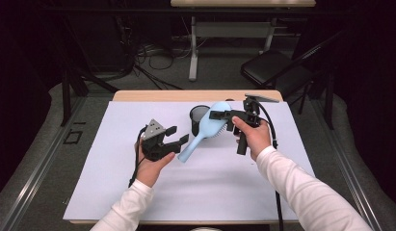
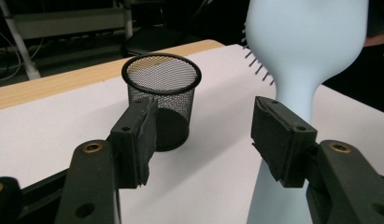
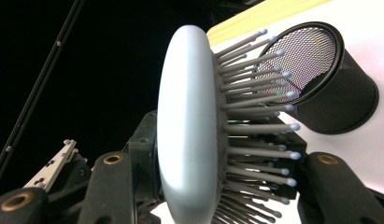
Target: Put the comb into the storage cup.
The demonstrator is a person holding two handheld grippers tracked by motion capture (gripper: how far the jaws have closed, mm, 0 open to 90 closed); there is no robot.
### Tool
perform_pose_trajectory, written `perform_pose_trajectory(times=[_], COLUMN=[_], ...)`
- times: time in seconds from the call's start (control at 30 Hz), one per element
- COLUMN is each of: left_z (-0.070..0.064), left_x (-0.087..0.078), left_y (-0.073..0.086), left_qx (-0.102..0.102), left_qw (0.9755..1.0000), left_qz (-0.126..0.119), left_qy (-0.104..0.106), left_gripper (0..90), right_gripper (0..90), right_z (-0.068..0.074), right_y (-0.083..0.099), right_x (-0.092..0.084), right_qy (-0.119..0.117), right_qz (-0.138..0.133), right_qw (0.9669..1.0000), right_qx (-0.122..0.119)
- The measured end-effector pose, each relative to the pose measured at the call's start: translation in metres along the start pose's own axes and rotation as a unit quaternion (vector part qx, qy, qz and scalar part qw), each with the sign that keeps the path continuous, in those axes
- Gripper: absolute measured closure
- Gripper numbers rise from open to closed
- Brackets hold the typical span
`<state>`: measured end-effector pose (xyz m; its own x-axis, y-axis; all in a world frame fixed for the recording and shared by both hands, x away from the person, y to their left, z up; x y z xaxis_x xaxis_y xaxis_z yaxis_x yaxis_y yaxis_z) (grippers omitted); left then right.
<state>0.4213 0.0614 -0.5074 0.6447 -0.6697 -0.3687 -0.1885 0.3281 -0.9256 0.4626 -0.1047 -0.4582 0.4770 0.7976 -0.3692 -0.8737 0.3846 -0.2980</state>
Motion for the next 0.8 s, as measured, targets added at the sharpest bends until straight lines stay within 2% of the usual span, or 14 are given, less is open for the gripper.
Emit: perform_pose_trajectory(times=[0.17, 0.43, 0.6, 0.8], left_z=[0.003, 0.01, 0.013, 0.017], left_x=[0.002, 0.004, 0.005, 0.006], left_y=[0.005, 0.01, 0.012, 0.016], left_qx=[-0.007, -0.029, -0.043, -0.052], left_qw=[0.9999, 0.9993, 0.9988, 0.9981], left_qz=[0.012, 0.021, 0.021, 0.031], left_qy=[-0.001, 0.0, 0.002, -0.007], left_gripper=[38.3, 23.1, 17.1, 15.1], right_gripper=[47.7, 47.6, 47.6, 47.6], right_z=[0.0, -0.001, -0.001, -0.001], right_y=[0.0, -0.003, -0.004, -0.006], right_x=[-0.002, -0.004, -0.006, -0.007], right_qy=[0.002, 0.003, 0.005, 0.005], right_qz=[0.002, -0.005, -0.007, -0.01], right_qw=[1.0, 1.0, 1.0, 0.9999], right_qx=[0.0, -0.003, -0.003, -0.005])
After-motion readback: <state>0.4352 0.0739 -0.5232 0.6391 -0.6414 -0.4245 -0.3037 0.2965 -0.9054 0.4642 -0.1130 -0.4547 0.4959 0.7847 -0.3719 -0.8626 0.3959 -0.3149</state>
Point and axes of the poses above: each handheld gripper's, and its own axes: x roughly forward along the jaws, y roughly out of its underside, z roughly to its left, the point moved 9 cm from there along x, roughly forward along the jaws, and after that the axes turned 13 degrees about x, right-handed, at the moved point
